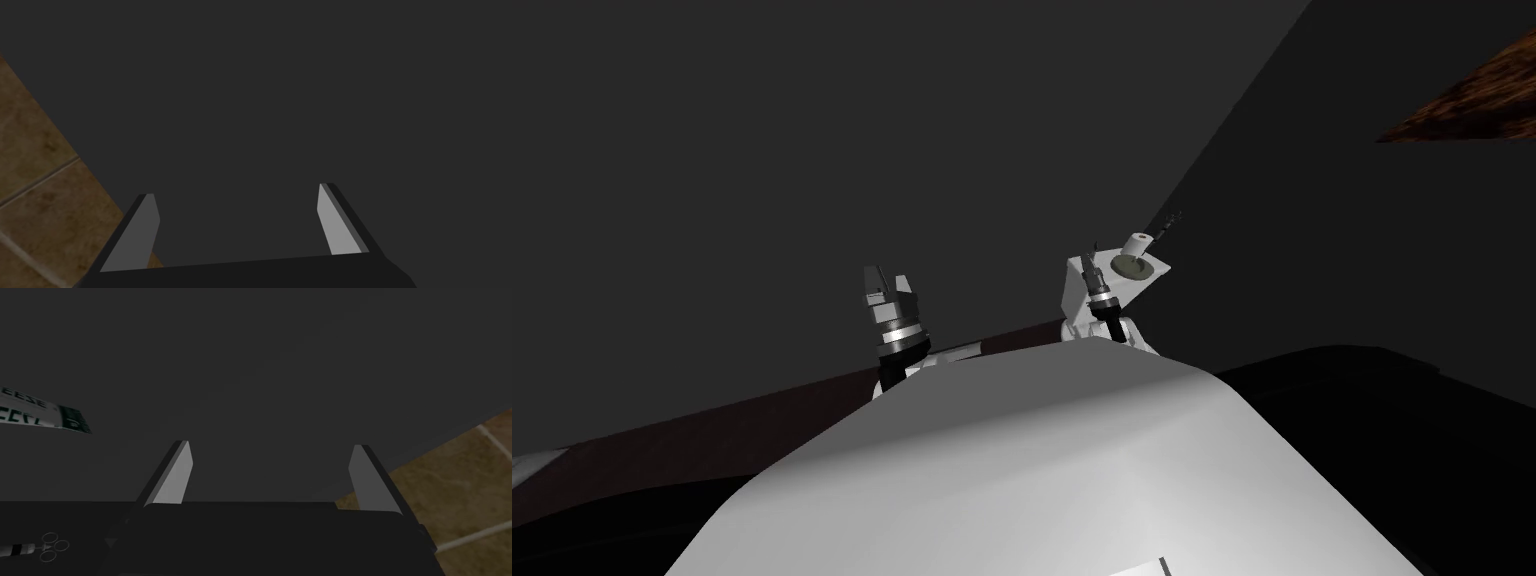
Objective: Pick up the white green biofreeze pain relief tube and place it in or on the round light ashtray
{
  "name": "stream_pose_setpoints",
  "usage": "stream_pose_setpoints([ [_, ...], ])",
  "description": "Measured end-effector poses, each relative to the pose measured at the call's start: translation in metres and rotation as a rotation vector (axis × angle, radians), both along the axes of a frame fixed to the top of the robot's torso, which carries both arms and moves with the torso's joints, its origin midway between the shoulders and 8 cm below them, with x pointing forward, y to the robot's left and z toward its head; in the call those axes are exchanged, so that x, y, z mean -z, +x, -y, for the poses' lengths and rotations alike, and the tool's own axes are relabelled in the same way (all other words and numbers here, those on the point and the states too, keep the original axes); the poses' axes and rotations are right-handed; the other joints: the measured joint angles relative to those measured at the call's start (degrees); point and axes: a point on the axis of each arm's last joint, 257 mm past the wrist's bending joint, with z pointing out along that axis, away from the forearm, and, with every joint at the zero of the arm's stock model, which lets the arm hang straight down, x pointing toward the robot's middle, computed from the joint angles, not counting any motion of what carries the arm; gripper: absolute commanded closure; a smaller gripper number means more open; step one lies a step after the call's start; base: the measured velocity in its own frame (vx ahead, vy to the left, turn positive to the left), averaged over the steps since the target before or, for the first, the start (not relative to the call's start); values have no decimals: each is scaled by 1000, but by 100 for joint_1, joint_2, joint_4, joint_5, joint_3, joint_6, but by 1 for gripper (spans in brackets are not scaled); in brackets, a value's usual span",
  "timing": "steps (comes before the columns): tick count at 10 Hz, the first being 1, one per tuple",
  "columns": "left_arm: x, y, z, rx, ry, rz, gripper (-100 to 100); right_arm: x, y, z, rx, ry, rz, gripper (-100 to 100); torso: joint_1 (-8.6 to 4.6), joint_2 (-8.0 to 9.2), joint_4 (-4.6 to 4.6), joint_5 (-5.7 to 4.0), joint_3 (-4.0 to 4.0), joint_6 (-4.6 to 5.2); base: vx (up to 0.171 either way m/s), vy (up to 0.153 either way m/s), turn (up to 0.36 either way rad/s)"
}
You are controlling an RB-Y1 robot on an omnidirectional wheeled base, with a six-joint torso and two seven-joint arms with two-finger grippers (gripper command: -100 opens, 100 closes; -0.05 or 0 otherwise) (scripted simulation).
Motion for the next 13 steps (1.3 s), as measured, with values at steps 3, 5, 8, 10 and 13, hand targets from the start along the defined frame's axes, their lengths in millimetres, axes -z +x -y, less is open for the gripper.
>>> stream_pose_setpoints([
  [3,0,0,0,0,0,0,0,15,16,15,59,-78,-45,-100,-13,-6,-2,-3,-4,0,-41,56,-120],
  [5,0,0,0,0,0,0,0,29,27,25,91,-121,-72,-100,-18,-13,-3,-4,-8,-1,-35,58,-155],
  [8,0,0,0,0,0,0,0,50,43,43,147,-197,-121,-100,-16,-18,-4,-3,-11,-1,-21,63,-143],
  [10,0,0,0,0,0,0,0,60,55,54,182,-248,-151,-100,-12,-21,-4,-2,-12,-4,-13,54,-90],
  [13,0,0,0,0,0,0,0,77,71,69,225,-324,-197,-100,-15,-29,-6,-2,-16,-3,5,55,-119],
])
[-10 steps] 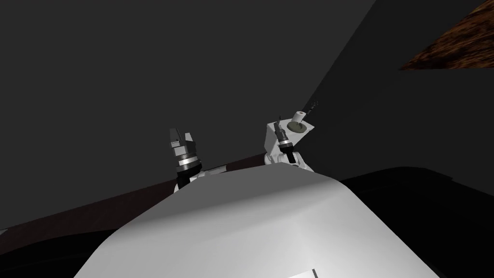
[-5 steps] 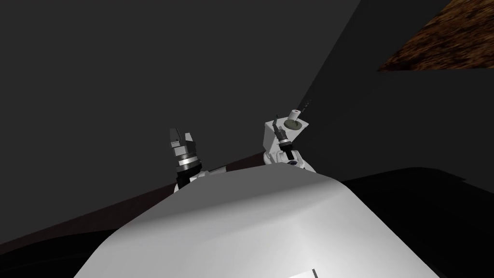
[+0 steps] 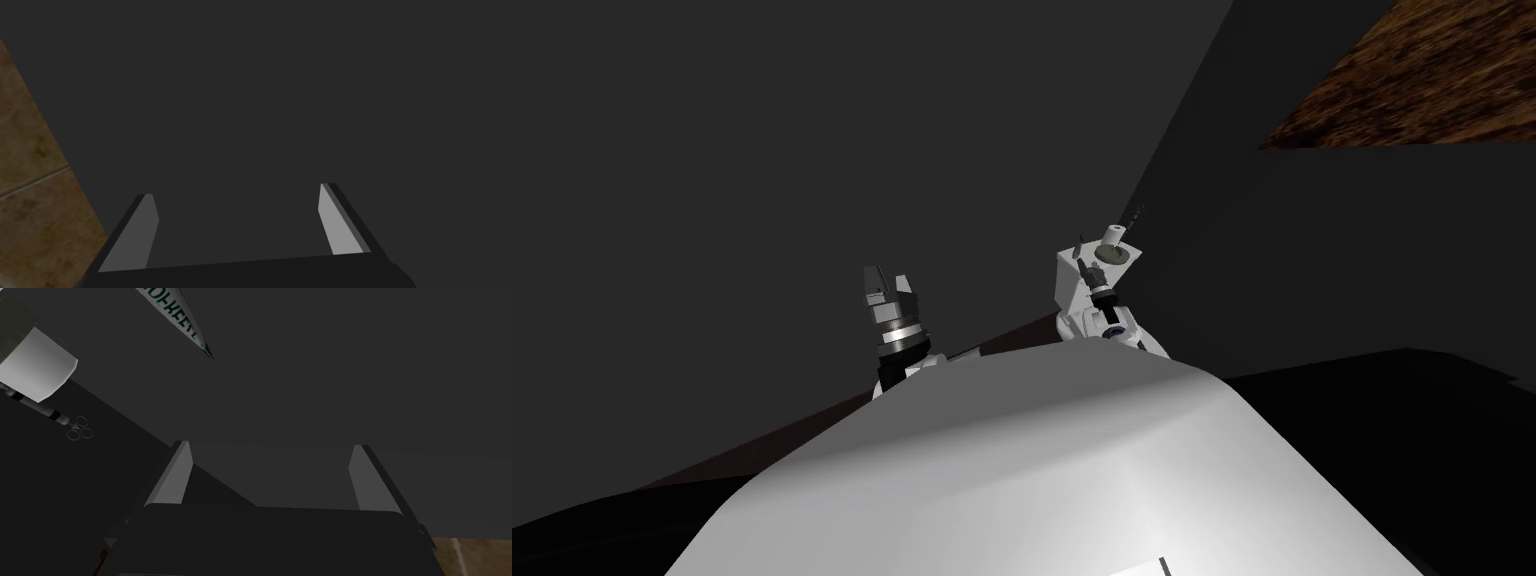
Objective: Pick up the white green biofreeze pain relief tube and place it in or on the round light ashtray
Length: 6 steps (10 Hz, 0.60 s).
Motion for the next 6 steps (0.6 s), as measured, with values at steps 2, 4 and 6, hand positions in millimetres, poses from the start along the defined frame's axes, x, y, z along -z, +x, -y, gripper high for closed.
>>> stream_pose_setpoints([
  [2,0,0,0,0,0,0,0,10,7,10,20,-37,-26,-100,-5,-6,-1,-1,-4,0,21,42,-77],
  [4,0,0,0,0,0,0,0,20,20,18,42,-91,-56,-100,6,-12,-3,1,-7,2,38,91,-182],
  [6,0,0,0,0,0,0,0,29,29,29,62,-143,-87,-100,6,-18,-4,2,-10,-1,47,60,-59],
])
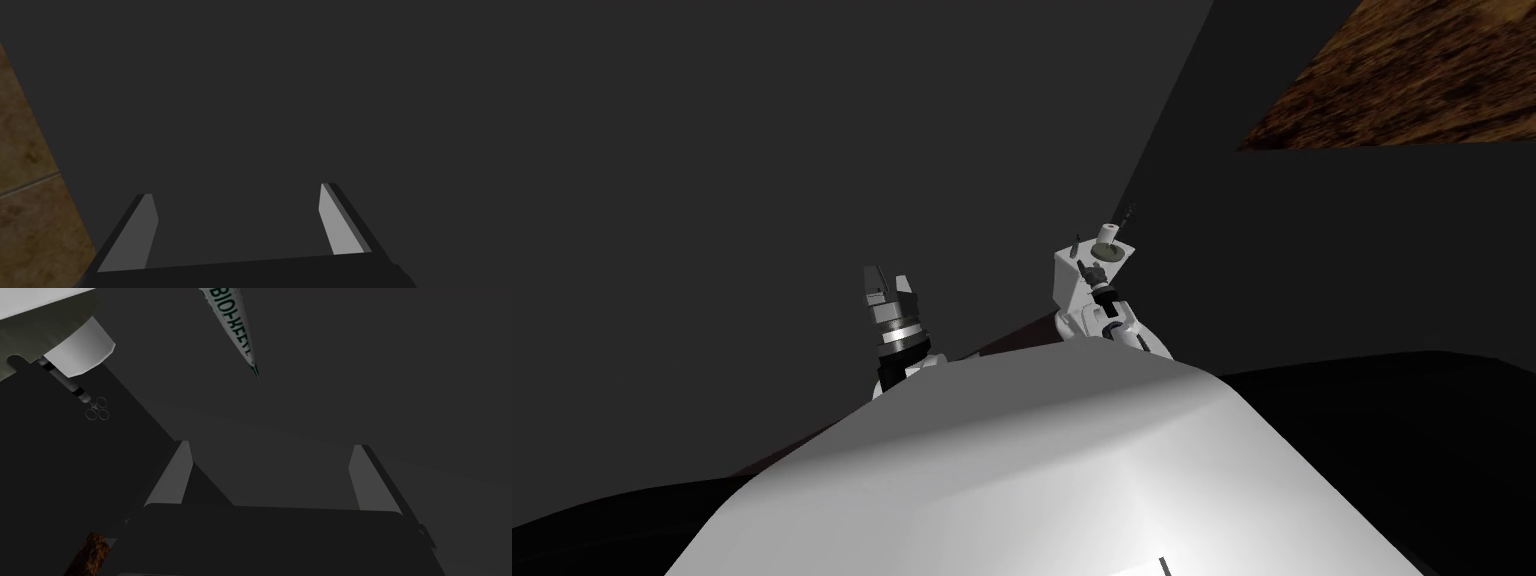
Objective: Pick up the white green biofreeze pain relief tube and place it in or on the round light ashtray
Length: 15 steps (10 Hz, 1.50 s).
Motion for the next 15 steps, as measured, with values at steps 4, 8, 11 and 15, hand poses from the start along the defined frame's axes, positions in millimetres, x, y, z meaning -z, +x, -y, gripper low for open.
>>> stream_pose_setpoints([
  [4,0,0,0,0,0,0,0,14,18,15,24,-84,-51,-100,-10,-10,-2,-2,-5,2,57,45,-88],
  [8,0,0,0,0,0,0,0,25,30,28,40,-147,-92,-100,-14,-5,-1,-3,-3,1,61,50,-78],
  [11,0,0,0,0,0,0,0,31,43,44,57,-225,-131,-100,1,-26,-6,0,-15,0,106,75,-91],
  [15,0,0,0,0,0,0,0,32,54,62,71,-301,-162,-100,-13,-13,-3,-3,-8,0,71,49,-37],
])
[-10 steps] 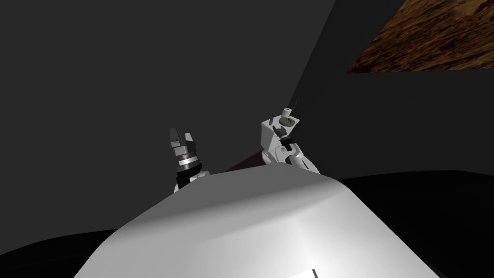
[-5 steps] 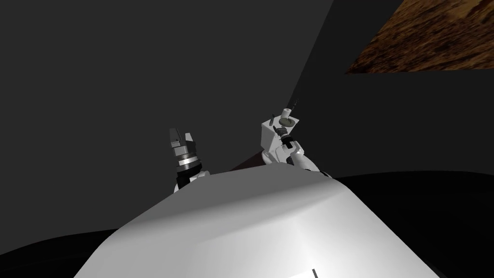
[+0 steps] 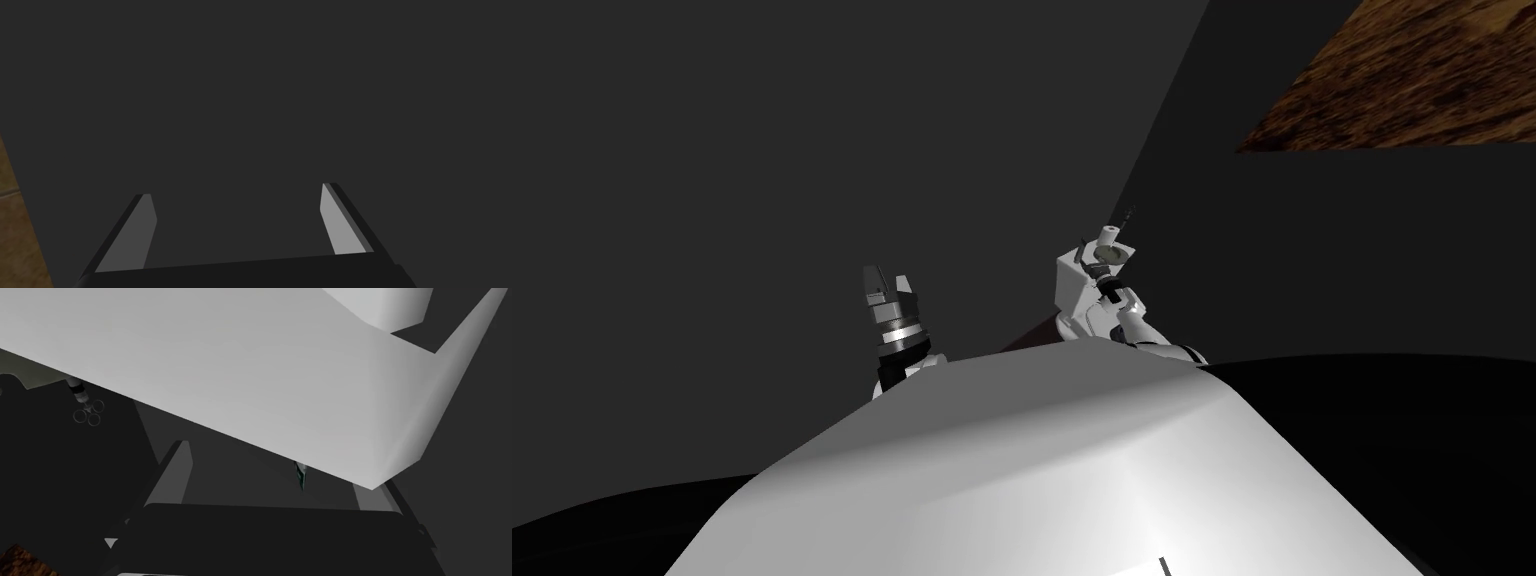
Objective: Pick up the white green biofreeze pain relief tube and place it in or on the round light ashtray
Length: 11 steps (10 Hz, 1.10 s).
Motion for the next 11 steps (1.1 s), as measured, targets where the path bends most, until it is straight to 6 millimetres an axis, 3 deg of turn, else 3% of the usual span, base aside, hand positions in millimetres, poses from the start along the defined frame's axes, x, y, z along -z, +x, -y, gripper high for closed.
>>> stream_pose_setpoints([
  [3,0,0,0,0,0,0,0,-9,10,18,7,-84,-17,-100,24,-6,-1,5,-3,-2,73,85,-18],
  [4,0,0,0,0,0,0,0,-10,10,18,8,-88,-18,0,7,9,1,2,4,-1,8,10,0],
  [5,0,0,0,0,0,0,0,-10,10,18,7,-87,-17,-100,-10,21,4,-2,11,0,0,0,0],
  [6,0,0,0,0,0,0,0,-10,10,18,7,-87,-17,100,-16,27,5,-3,15,1,0,0,0],
  [10,0,0,0,0,0,0,0,-10,10,16,3,-87,-17,100,-40,24,6,-6,14,13,0,2,6],
  [11,0,0,0,0,0,0,0,-10,10,16,3,-87,-17,0,-41,24,6,-7,14,13,0,0,0],
])
